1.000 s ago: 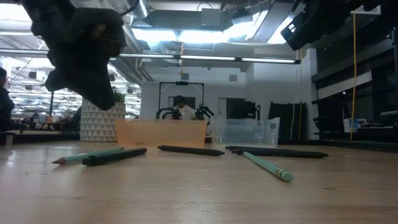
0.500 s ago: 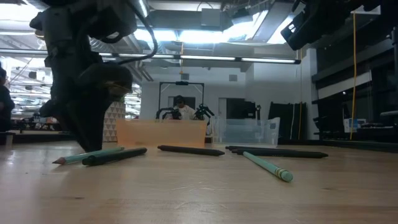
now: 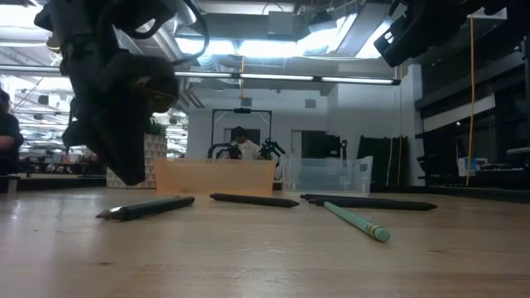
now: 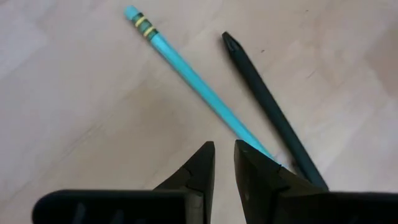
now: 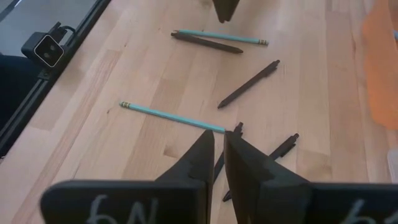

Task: Sort pens & pencils
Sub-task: Put the light blue pencil into the orange bin

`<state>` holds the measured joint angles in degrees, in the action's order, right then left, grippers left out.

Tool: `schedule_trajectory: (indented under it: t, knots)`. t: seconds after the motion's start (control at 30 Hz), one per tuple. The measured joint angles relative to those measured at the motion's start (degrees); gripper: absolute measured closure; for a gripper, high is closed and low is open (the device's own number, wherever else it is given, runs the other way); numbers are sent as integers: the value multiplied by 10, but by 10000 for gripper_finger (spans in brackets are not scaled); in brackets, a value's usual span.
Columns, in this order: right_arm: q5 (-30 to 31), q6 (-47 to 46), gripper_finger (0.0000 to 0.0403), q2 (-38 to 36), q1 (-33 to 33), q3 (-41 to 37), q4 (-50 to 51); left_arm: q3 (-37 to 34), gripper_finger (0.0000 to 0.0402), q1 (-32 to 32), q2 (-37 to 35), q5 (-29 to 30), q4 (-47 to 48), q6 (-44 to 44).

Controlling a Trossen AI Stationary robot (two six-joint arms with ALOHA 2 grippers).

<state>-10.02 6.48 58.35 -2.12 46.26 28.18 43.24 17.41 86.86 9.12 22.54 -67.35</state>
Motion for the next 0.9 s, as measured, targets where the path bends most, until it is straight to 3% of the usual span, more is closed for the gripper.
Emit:
schedule_trajectory:
  t: [0.9]
  knots:
    - [0, 2, 363, 0, 0, 0, 4, 0, 347, -26, 3, 39, -42, -14]
